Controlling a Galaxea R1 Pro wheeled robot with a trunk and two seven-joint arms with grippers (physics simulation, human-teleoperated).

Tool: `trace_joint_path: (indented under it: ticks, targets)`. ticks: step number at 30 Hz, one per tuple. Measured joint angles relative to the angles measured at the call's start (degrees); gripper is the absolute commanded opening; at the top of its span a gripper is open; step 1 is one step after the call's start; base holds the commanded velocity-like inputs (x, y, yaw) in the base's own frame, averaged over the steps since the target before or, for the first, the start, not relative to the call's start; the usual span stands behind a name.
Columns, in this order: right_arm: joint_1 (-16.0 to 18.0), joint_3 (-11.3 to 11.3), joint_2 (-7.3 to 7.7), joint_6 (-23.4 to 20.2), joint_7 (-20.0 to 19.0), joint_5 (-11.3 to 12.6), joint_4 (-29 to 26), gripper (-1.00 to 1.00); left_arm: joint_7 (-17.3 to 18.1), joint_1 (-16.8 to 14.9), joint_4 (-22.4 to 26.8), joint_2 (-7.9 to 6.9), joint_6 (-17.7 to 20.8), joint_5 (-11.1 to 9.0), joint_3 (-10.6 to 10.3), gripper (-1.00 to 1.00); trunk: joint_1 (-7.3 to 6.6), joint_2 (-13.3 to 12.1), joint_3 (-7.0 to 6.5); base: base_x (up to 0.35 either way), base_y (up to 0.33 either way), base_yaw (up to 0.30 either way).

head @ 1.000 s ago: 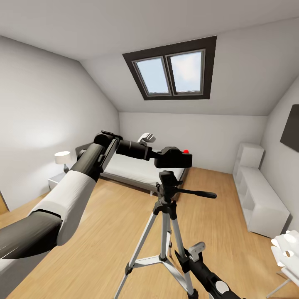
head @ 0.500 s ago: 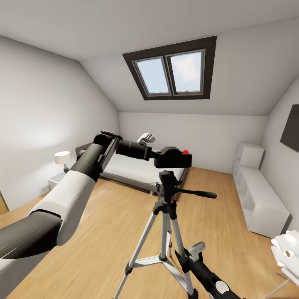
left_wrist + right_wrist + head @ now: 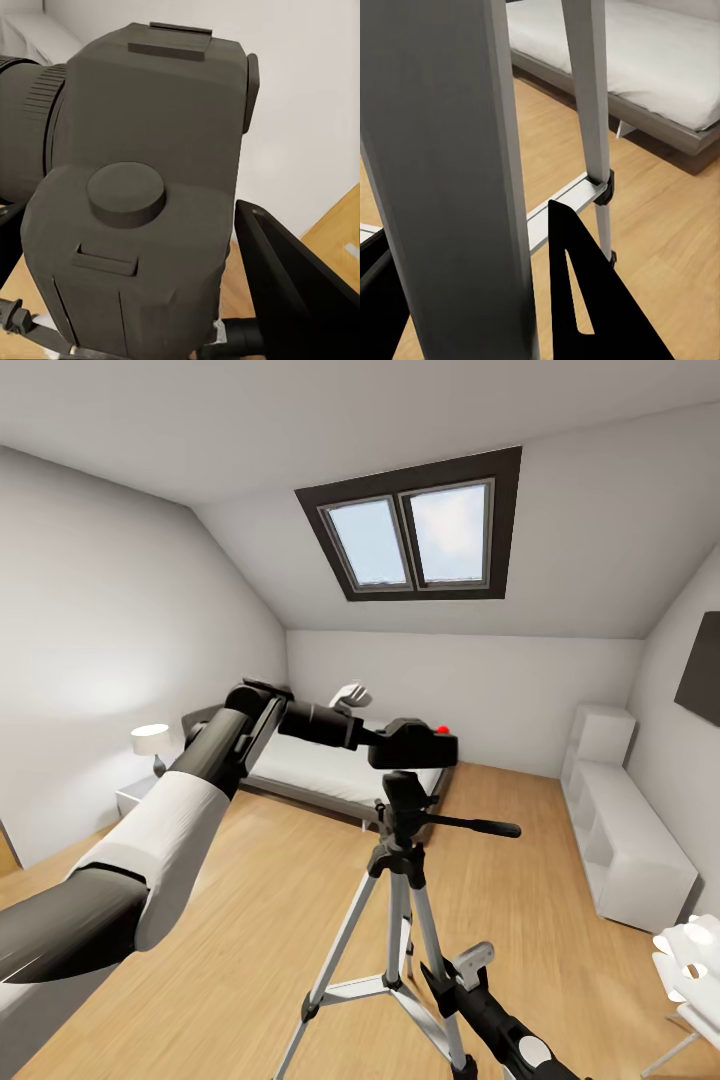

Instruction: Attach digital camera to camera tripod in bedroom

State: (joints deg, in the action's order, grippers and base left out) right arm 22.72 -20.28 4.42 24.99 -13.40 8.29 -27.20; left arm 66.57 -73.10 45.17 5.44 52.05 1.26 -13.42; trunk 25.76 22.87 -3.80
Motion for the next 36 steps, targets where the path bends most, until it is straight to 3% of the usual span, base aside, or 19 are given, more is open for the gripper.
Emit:
trace_joint_path:
  ticks: [36]
  targets:
    - [0.0, -0.1, 0.00, 0.0, 0.0, 0.1, 0.0, -1.00, -0.2, 0.0, -5.4, -0.44, -5.0, -0.1, 0.0, -1.00, 0.00, 0.0, 0.00, 0.000, 0.000, 0.000]
